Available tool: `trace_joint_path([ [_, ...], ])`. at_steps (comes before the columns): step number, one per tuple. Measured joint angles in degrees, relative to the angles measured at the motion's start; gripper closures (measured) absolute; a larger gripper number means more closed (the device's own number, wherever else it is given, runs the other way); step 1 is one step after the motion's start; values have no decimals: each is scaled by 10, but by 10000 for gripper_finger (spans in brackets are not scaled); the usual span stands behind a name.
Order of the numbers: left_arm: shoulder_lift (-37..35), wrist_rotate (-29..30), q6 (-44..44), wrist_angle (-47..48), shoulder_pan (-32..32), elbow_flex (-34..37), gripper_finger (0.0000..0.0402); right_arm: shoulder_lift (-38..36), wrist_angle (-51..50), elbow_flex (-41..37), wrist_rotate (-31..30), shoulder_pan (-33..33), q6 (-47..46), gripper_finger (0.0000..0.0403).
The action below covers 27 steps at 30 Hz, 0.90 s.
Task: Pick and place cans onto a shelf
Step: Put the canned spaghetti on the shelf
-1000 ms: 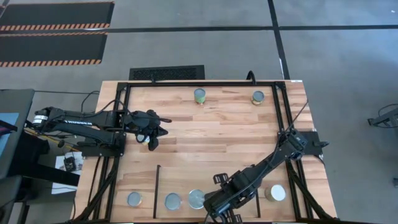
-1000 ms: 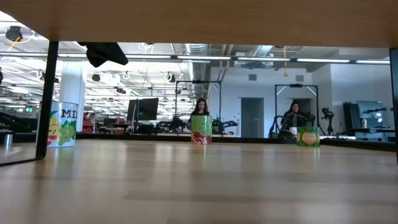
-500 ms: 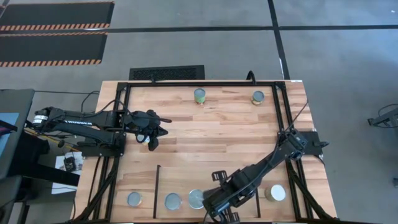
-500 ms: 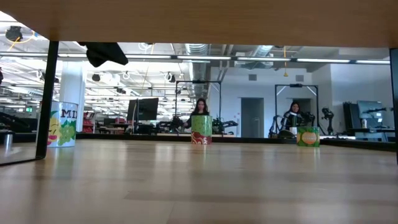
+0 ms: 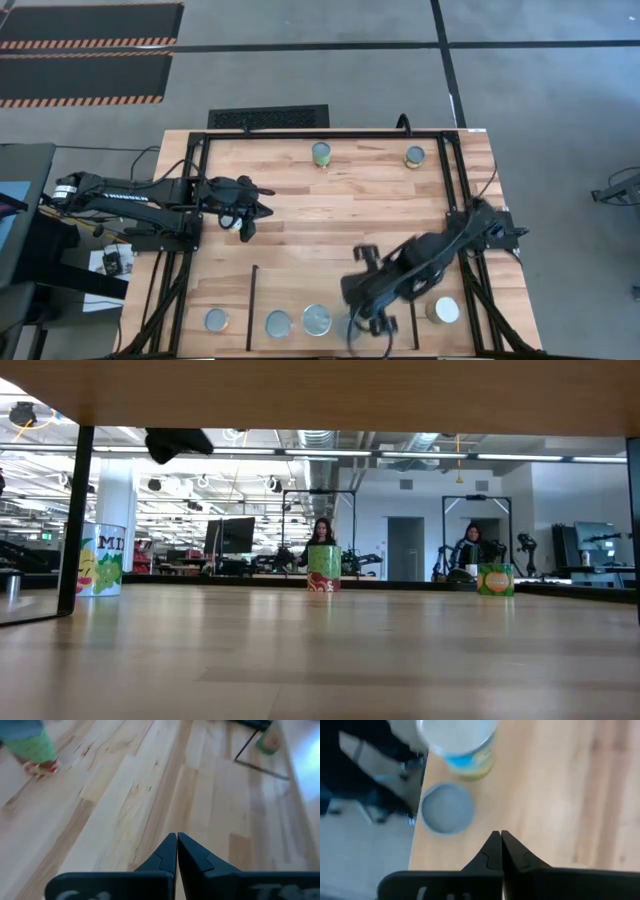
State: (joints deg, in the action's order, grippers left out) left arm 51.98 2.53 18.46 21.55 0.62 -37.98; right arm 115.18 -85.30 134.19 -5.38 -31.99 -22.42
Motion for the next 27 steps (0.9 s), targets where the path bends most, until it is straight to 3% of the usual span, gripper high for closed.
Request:
trace_joint_path([
  [4,0,-19,-8,-37,0,0,401,-64,24,-43,-19,32,28,400],
  [7,0,-22,-8,-62,0,0,401,-121,85,-128,-16,68,59,400],
  [18,0,-16,-6,-121,0,0,401,-374,580,-581,43,241,131,402],
  [21,0,6,10,-129,0,0,401,-401,675,-657,89,292,139,402],
  [27,1,50,37,-135,0,0,401,-389,708,-711,146,391,175,399],
])
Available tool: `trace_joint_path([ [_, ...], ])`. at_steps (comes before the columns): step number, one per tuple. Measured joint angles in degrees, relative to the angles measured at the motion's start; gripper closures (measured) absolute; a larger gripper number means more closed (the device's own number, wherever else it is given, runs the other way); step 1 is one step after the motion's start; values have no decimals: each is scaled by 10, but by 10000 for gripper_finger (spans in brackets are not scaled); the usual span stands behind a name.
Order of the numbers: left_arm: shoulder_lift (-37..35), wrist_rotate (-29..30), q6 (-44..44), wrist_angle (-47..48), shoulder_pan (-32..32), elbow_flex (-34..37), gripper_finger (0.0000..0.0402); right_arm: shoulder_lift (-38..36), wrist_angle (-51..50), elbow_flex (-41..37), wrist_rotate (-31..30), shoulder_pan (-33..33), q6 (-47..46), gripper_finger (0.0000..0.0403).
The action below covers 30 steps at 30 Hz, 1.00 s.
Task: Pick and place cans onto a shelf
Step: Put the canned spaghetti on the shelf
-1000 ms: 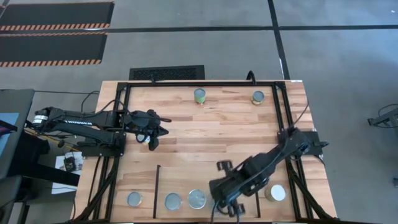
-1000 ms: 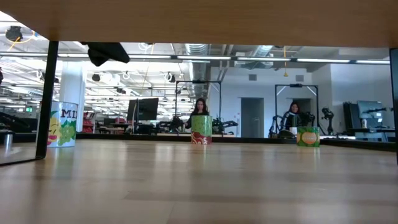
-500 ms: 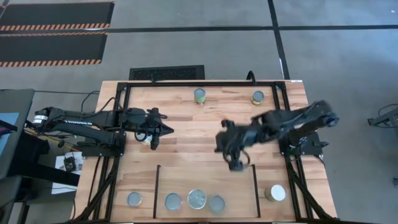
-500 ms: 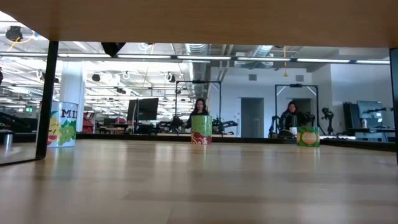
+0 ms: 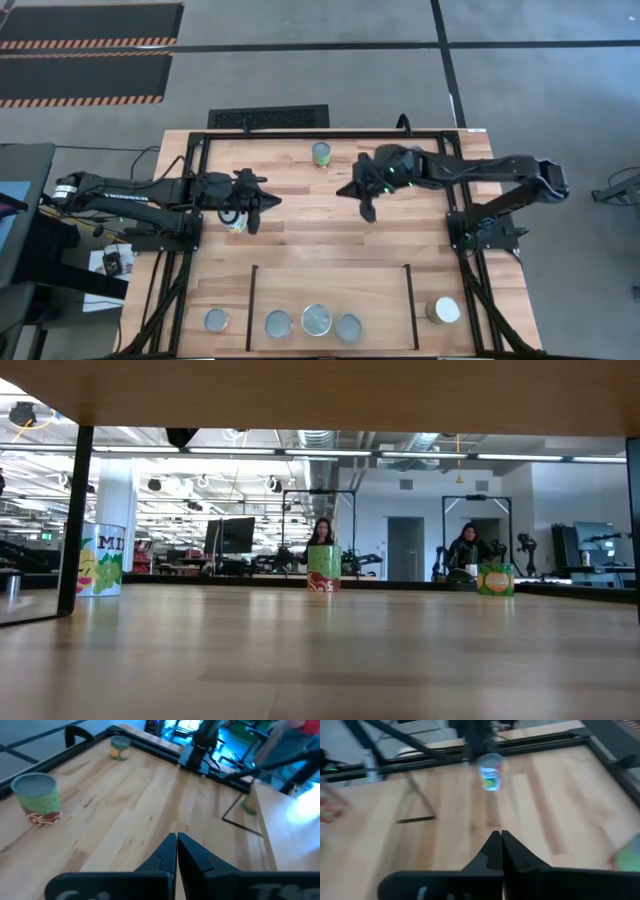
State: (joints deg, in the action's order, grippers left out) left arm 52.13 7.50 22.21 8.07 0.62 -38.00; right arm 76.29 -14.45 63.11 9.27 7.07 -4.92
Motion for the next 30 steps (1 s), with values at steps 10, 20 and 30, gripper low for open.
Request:
trace_joint_path([
  [10,22,55,47,-4,0,0,401,87,-1,0,12,109,2,397],
  [20,23,94,59,2,0,0,401,193,16,50,-48,149,-7,338],
  [30,23,94,58,5,0,0,401,315,-17,150,-125,147,133,173],
])
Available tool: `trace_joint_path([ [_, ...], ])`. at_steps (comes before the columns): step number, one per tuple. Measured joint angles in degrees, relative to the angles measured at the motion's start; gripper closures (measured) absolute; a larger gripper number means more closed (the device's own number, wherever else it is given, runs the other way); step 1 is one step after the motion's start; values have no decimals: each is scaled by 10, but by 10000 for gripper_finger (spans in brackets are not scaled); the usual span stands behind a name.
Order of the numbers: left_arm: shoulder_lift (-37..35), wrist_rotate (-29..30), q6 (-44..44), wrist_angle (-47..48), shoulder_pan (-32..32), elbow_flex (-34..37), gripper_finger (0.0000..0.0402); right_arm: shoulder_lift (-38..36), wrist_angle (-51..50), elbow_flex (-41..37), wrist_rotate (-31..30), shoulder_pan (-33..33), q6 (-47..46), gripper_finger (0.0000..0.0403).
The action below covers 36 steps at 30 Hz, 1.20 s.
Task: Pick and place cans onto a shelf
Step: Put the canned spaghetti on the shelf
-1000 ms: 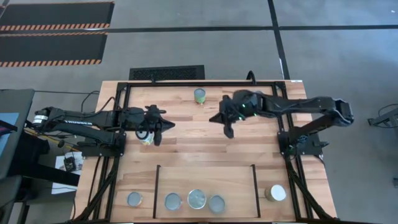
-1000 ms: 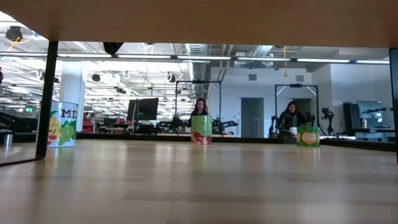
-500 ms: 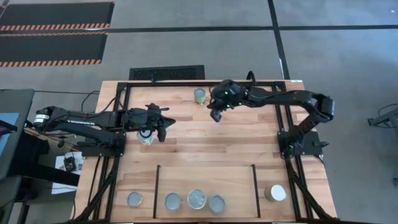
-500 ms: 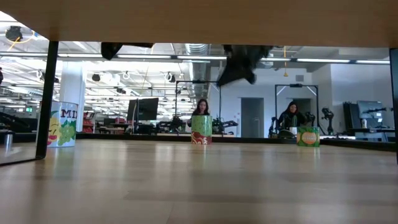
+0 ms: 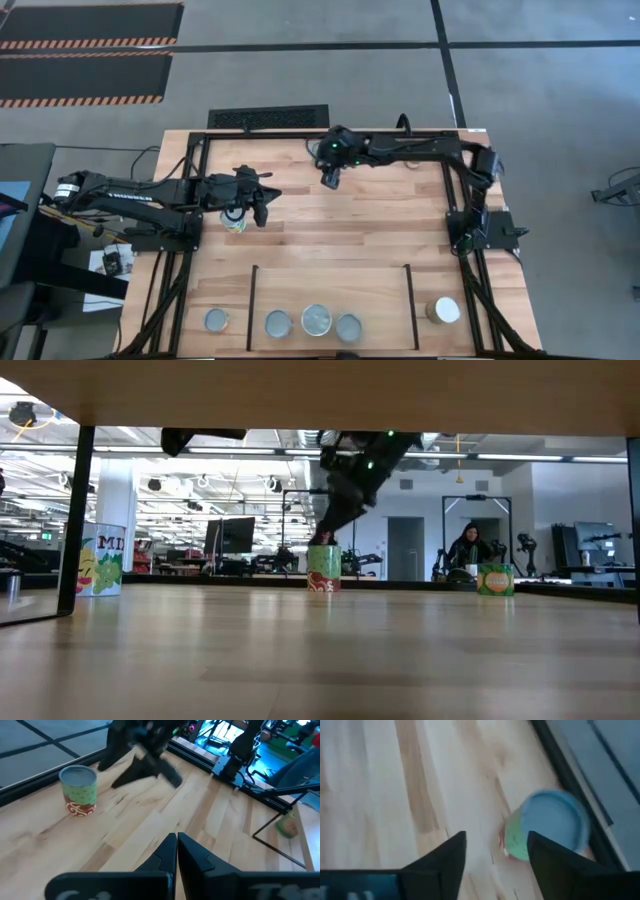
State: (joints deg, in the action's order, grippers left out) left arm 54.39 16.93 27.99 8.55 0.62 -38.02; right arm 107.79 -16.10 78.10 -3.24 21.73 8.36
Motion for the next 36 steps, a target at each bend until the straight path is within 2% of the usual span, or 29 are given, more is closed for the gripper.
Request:
trace_joint_path([
  [3,0,0,1,3,0,0,401,33,-17,24,-25,2,13,155],
  [6,0,0,1,13,0,0,401,47,-29,41,-62,1,35,156],
  [22,0,-2,0,23,0,0,401,62,-41,54,-41,5,51,205],
  [30,0,-6,0,23,0,0,402,77,-43,56,-44,5,57,244],
  [36,0,-10,1,23,0,0,401,75,-44,56,-42,5,58,305],
])
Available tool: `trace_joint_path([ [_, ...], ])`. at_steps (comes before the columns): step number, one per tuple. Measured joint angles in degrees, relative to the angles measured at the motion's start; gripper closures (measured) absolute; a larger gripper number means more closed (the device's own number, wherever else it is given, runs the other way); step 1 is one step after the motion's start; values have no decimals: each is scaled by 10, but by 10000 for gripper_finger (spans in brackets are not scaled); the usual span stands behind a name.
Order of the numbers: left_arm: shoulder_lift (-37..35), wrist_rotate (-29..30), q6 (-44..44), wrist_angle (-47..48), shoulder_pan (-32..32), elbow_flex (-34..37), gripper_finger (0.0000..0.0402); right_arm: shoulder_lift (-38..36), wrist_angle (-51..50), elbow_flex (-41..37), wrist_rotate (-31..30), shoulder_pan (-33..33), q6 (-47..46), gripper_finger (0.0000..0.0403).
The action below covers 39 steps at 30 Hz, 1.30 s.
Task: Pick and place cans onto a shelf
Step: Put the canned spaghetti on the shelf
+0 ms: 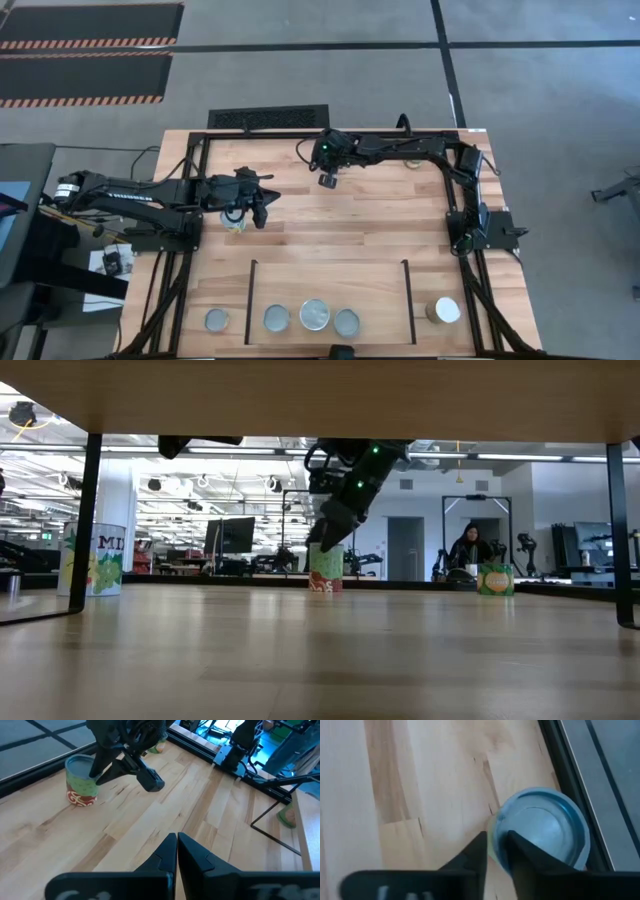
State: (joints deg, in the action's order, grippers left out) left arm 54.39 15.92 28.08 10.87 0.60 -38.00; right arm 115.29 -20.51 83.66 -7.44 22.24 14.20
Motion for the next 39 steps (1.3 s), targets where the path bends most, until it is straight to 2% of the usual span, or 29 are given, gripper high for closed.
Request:
trace_joint_path([
  [6,0,0,0,0,0,0,401,0,-39,17,0,-6,1,390],
  [11,-1,-2,1,0,0,0,402,3,-105,61,5,-27,3,381],
  [14,-1,-3,2,2,0,0,401,-9,-144,82,5,-43,-10,392],
  [23,-1,-22,0,0,-1,0,401,-150,-253,85,-7,-119,-87,399],
  [27,-1,-32,-2,1,-1,0,401,-225,-317,85,-18,-191,-124,399],
  [31,-1,-36,-8,2,-1,0,401,-276,-384,85,-17,-289,-171,399],
  [36,-1,-51,-23,3,-1,0,401,-300,-449,85,-19,-425,-248,396],
  [39,-1,-54,-23,3,-1,0,401,-301,-452,85,-38,-507,-302,399],
])
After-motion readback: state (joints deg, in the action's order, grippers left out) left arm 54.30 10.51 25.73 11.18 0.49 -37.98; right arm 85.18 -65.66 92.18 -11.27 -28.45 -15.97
